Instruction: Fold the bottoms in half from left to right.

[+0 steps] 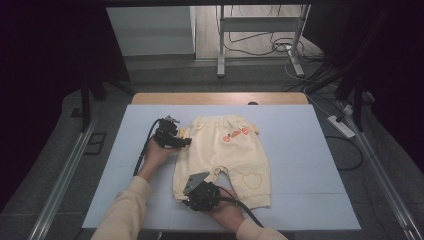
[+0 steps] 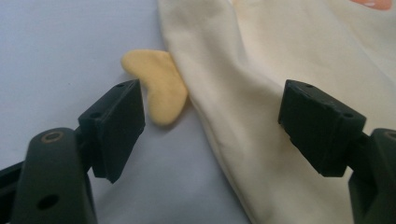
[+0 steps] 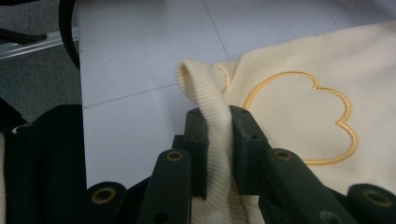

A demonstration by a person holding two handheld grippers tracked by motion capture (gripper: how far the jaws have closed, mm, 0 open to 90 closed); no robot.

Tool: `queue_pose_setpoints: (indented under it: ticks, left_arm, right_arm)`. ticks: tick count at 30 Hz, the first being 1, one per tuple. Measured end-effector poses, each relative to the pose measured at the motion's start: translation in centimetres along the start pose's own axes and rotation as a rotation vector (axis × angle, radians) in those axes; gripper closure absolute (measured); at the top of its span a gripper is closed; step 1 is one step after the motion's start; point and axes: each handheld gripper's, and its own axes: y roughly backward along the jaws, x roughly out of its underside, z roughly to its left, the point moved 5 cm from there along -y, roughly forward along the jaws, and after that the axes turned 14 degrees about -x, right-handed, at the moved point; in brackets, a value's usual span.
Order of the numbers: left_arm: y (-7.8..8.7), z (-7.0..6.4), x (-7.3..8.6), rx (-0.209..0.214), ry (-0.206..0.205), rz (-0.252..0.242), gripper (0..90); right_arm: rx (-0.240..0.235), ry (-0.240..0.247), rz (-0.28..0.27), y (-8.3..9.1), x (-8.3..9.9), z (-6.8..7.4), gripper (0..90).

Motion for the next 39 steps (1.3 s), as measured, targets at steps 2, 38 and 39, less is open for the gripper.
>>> queue_pose_setpoints:
  ticks: [2, 38, 39]
  left_arm:
    - [-0.1, 0.0, 0.1, 0.009, 0.003, 0.003, 25.1]
    - [0.2, -1.2, 0.5, 0.177, -0.010, 0.005, 84.7]
    - [0.4, -1.2, 0.4, 0.182, -0.003, -0.001, 84.7]
  right_arm:
    - [0.000, 0.001, 0.000, 0.0, 0.0, 0.0, 77.4]
    - [-0.012, -0.003, -0.004, 0.4, 0.0, 0.1, 77.5]
    - [-0.014, -0.004, -0.003, 0.5, 0.0, 0.1, 77.5]
